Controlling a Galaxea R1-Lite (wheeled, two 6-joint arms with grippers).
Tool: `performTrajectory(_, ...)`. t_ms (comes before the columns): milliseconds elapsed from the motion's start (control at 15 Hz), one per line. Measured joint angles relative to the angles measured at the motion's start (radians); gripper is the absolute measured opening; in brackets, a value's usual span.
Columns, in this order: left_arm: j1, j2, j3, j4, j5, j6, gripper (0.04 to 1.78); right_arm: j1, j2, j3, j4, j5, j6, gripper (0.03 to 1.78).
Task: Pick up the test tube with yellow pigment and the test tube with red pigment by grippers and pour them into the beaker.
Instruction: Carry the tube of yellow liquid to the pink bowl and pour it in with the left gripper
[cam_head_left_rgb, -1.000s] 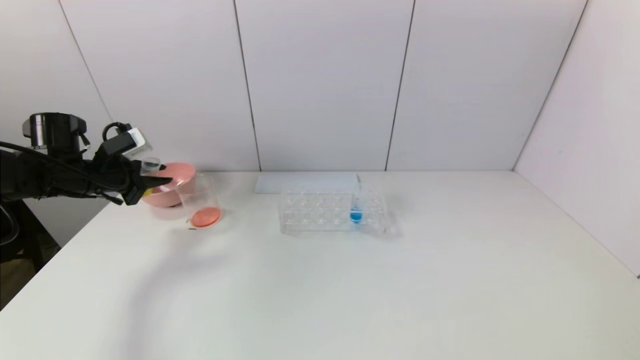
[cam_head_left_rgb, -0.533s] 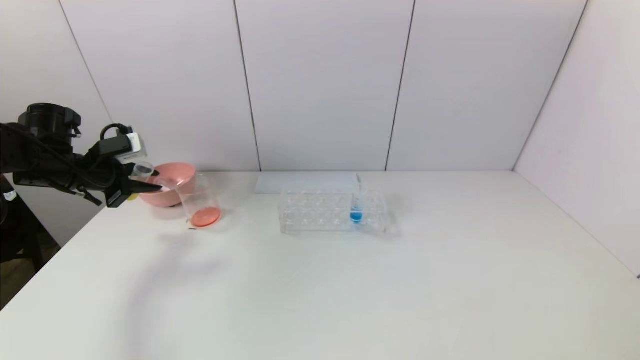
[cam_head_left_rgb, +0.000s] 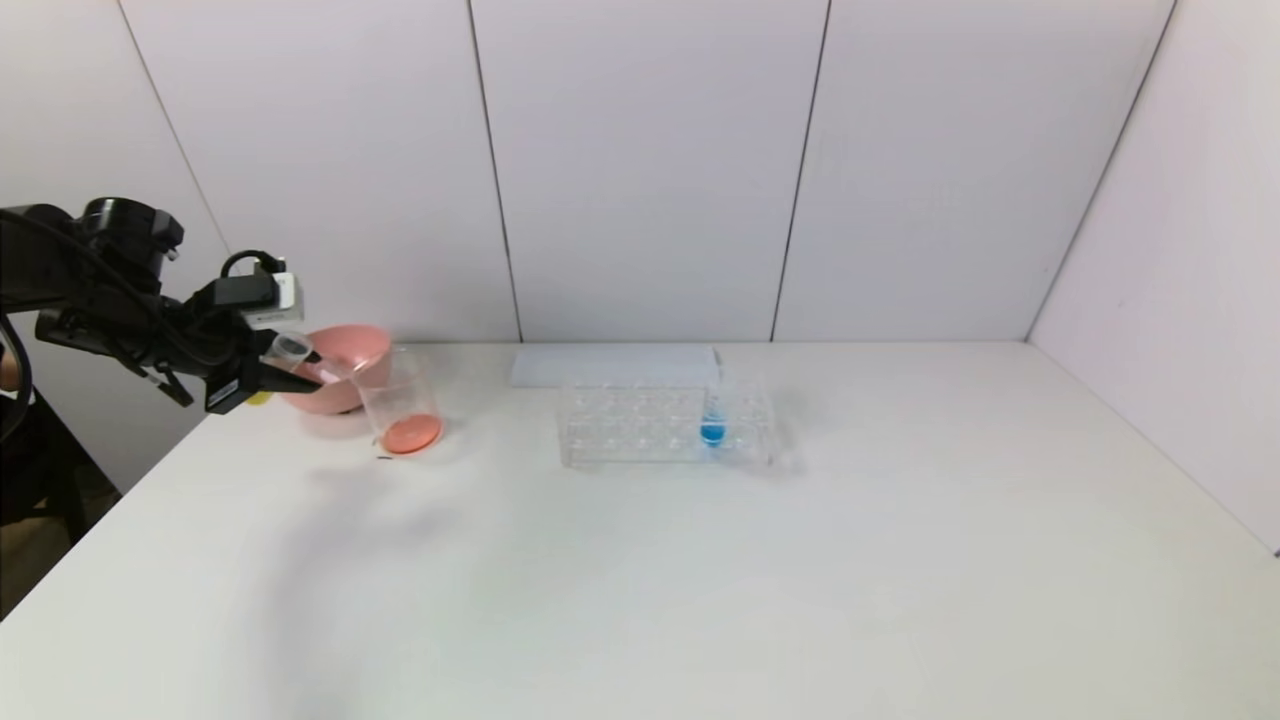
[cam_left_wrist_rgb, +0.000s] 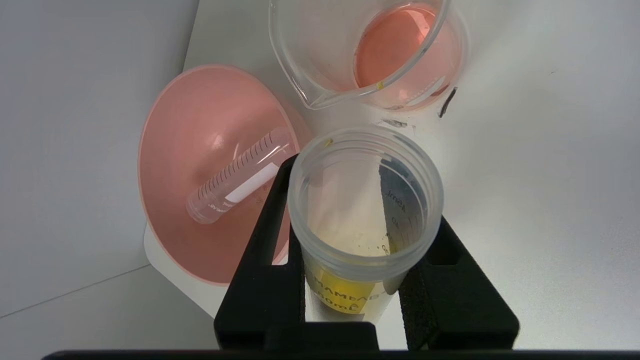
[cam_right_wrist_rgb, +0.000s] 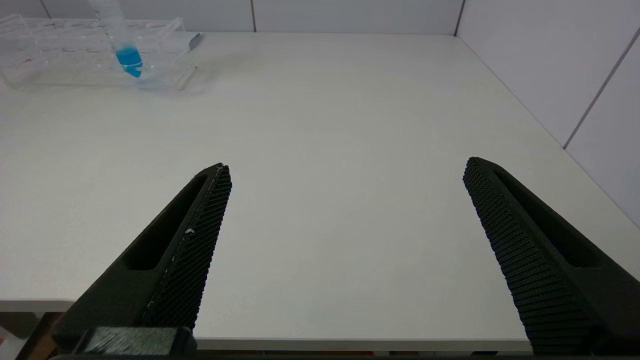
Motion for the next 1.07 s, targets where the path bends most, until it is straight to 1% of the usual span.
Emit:
performTrajectory(533, -0.009, 0.032, -0.03, 0.011, 0.004, -0.001, 0.52, 0.0, 0.0, 0.0, 0.0, 0.0, 0.0, 1.7)
performTrajectory(667, -0.009, 0.034, -0.041, 0.037, 0.02, 0.0, 0.52, 0.0, 0.0, 0.0, 0.0, 0.0, 0.0, 1.7)
performTrajectory(800, -0.015, 0.037, -0.067, 0.08, 0.056, 0.001, 0.52, 0.0, 0.0, 0.0, 0.0, 0.0, 0.0, 1.7)
performTrajectory(1067, -0.024, 0.061, -0.126, 0.139, 0.069, 0.029, 0.52, 0.0, 0.0, 0.0, 0.0, 0.0, 0.0, 1.7)
